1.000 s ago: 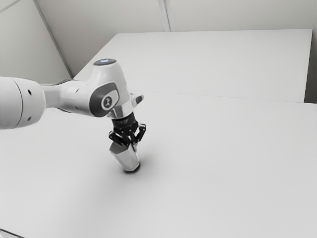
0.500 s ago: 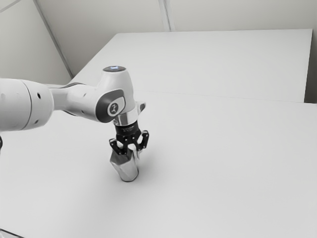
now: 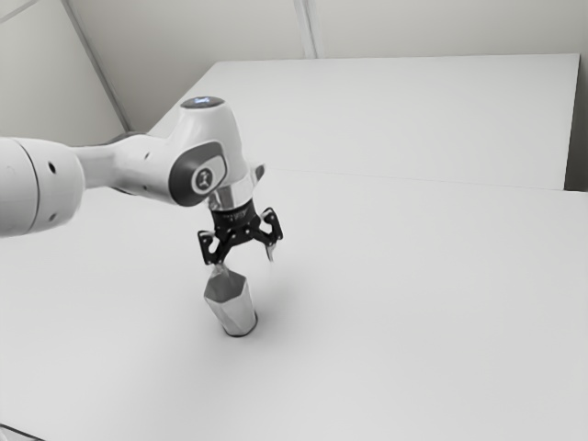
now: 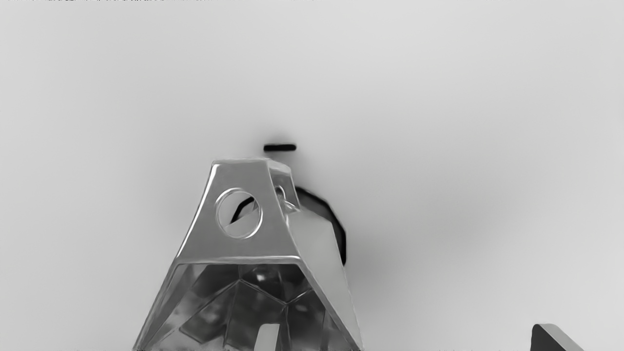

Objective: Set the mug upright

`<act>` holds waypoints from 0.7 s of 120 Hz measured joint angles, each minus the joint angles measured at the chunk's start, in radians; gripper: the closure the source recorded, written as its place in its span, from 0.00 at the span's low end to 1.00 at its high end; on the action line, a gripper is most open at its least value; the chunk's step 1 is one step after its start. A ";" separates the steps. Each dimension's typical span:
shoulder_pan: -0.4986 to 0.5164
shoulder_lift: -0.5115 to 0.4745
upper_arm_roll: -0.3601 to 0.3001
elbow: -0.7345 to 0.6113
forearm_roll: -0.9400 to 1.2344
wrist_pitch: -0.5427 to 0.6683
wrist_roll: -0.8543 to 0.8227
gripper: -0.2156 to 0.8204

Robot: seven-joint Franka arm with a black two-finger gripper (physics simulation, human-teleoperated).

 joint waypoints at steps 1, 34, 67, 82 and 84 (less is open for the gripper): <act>0.000 -0.002 0.000 0.002 0.000 -0.002 -0.001 0.25; -0.001 -0.034 -0.001 0.098 0.002 -0.085 0.008 0.22; 0.002 -0.060 -0.005 0.344 0.094 -0.217 0.274 0.21; 0.077 -0.090 -0.077 0.455 0.113 -0.310 0.410 0.21; 0.081 -0.097 -0.080 0.465 0.114 -0.321 0.426 0.21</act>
